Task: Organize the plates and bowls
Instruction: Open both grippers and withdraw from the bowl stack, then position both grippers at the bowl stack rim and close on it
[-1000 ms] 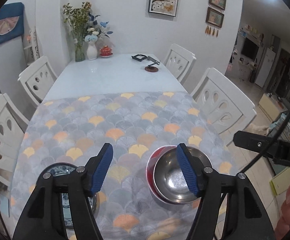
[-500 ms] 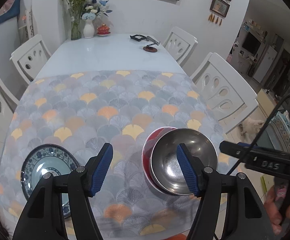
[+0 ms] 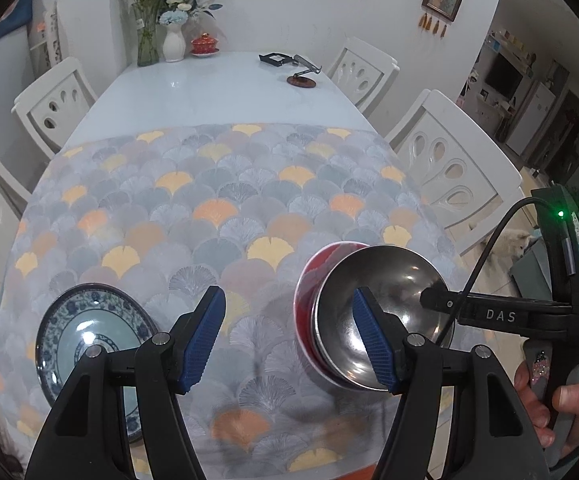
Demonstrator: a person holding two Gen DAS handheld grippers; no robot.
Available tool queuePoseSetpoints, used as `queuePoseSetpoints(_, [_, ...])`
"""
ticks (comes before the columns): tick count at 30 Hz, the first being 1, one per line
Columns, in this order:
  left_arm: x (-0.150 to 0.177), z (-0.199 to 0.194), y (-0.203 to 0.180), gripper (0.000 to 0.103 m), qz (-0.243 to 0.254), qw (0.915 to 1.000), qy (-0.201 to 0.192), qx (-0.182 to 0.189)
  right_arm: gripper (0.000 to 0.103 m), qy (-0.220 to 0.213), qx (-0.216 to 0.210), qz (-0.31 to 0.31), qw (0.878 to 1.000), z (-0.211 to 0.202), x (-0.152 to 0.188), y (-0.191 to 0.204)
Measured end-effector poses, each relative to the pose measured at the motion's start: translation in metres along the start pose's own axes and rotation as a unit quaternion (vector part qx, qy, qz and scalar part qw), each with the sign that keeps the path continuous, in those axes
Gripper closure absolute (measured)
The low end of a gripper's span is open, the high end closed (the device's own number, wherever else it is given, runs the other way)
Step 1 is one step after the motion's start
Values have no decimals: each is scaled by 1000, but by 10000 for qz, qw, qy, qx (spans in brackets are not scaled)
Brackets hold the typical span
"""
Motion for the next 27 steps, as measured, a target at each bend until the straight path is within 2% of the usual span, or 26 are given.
queuePoseSetpoints(6, [1,2,2,39,22,10000,52,18,39,94,258,-57,9996,11,4,-3])
queuePoseSetpoints(13, [5,3,6,39,-16,10000,70,52,39,126,184,-9,9998,9,6,-3])
queuePoseSetpoints(18, [5,0,6,39,-101,9998,32,165,39,-278,152,-380,9988,-25,5,19])
queuePoseSetpoints(23, [7,-8,2,39,-32,9998,-30,172,39,-693,474,-877,9926,-51,14,48])
queuePoseSetpoints(27, [8,-12,3,39,-83,9998,-63,168,39,-941,592,-939,9894,-64,19,58])
Point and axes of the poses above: each gripper's, at about its wrist camera, not at the fingertips, and z roughly the way its jaws point, y to its left, x to its underside, the point moved 10 cm from there along z, roughly the way its jaws point, and after that the axes turned 7 degrees about x, right-handed, at the moved point
